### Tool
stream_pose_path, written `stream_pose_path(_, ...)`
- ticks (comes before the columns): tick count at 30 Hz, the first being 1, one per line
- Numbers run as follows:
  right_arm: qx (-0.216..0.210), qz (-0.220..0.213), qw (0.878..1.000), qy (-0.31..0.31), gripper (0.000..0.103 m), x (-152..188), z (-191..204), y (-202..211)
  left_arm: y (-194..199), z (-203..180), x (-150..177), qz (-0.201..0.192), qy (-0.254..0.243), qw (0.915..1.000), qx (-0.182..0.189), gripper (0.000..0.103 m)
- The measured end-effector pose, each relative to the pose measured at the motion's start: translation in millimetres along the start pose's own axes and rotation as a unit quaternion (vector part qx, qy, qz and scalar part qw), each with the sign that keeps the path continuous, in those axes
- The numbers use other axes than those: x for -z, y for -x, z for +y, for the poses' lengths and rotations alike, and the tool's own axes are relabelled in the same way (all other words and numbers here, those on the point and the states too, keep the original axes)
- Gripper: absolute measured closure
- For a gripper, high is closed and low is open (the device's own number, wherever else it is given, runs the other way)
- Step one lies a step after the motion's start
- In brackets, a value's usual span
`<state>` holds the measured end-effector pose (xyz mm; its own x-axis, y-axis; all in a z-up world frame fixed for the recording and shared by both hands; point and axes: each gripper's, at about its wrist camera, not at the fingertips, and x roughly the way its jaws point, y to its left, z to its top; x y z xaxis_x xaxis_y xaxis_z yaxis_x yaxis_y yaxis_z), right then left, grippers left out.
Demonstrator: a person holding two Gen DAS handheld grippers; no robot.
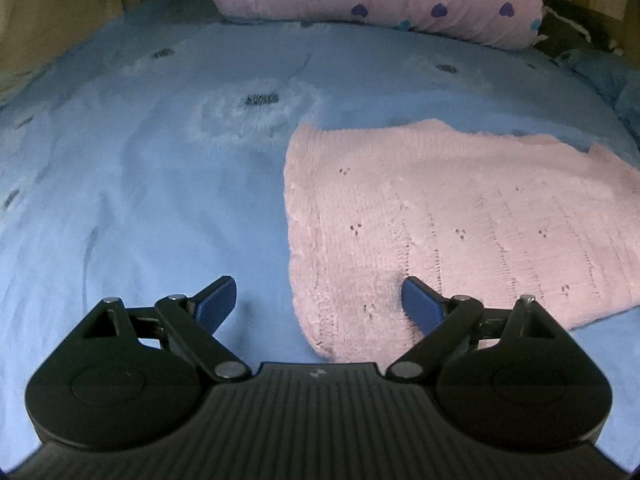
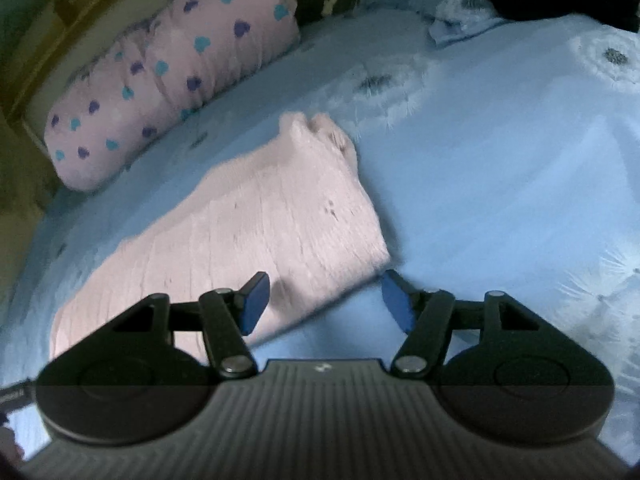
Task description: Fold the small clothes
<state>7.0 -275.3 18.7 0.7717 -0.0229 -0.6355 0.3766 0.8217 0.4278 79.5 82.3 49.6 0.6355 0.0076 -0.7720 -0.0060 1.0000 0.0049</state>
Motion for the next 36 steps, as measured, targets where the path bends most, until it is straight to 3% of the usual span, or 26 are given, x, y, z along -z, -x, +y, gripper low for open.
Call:
stream_pose_path(3,-0.012,-0.021,1.000,-0.018,0.027,2.4,0.5,-8.1,-6.2,1.9,-1.7,0.010,0.012,0.9998,0.013,0.011)
stream_pose_path(12,-0.068,-0.053,0.991,-0.098,0.026,-6.7,-7.2,-35.7,-18.2,2.6,-4.7,0.030,0.041,0.9983,0.028,0.010)
stream_pose_path(17,-0.082,-0.067,0.988,-0.109,0.027,-8.4,-7.3,-45.7,-18.3,0.0,-5.4,0.027,0.036,0.9987,0.023,0.009)
stream_pose_path(18,-0.080,-0.070,0.988,-0.108,0.028,-8.2,-6.8,-46.7,-18.6,-0.2,-5.5,0.027,0.036,0.9988,0.022,0.008)
stream_pose_path(23,-0.067,-0.072,0.989,-0.114,0.050,-9.7,-11.7,-48.7,-17.8,-0.5,-5.4,0.027,0.037,0.9987,0.023,0.008)
stream_pose_path(28,-0.082,-0.066,0.984,-0.144,0.050,-17.5,-20.8,-53.1,-18.8,0.0,-6.5,0.029,0.039,0.9985,0.023,0.008)
stream_pose_path(36,-0.067,-0.069,0.989,-0.115,0.052,-27.8,-14.6,-64.7,-18.5,2.4,-8.9,0.029,0.041,0.9984,0.025,0.008)
